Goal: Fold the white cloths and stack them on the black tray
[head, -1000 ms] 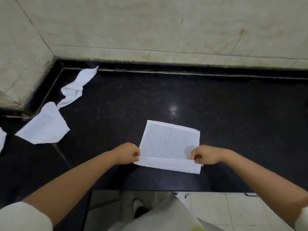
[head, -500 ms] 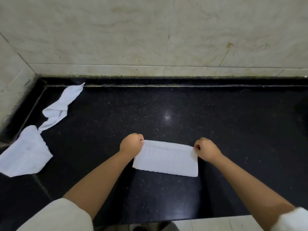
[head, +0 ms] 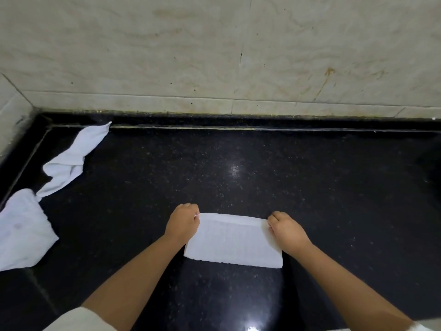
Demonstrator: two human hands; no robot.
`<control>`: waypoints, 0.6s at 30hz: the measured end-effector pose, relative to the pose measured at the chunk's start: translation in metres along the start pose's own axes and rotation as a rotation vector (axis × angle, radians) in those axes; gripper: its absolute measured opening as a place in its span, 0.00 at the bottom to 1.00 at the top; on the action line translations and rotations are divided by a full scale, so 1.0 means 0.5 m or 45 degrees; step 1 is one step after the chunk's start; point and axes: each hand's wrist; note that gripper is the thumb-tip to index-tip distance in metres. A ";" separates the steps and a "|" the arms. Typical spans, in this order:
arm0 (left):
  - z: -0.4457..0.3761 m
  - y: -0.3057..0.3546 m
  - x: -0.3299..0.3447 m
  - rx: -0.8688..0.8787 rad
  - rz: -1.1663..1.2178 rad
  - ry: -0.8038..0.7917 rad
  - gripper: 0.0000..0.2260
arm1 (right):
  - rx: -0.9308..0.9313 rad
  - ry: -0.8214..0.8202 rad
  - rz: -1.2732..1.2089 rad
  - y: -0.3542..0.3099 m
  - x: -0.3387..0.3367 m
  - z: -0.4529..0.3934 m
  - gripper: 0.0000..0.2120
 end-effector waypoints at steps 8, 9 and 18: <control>0.001 0.003 -0.052 0.098 -0.267 -0.057 0.14 | -0.142 0.144 -0.156 0.010 -0.088 -0.002 0.13; 0.000 0.004 -0.062 0.081 -0.301 -0.048 0.14 | -0.167 0.184 -0.146 0.010 -0.103 -0.002 0.13; 0.006 0.016 -0.020 0.105 -0.581 -0.015 0.17 | -0.090 0.030 -0.159 -0.007 -0.081 0.015 0.13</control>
Point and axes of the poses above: each hand's wrist, its own z-axis away from the middle knuckle, its own x-axis out of the palm, y = z × x, and after that the axes turned 13 degrees about -x, right-handed
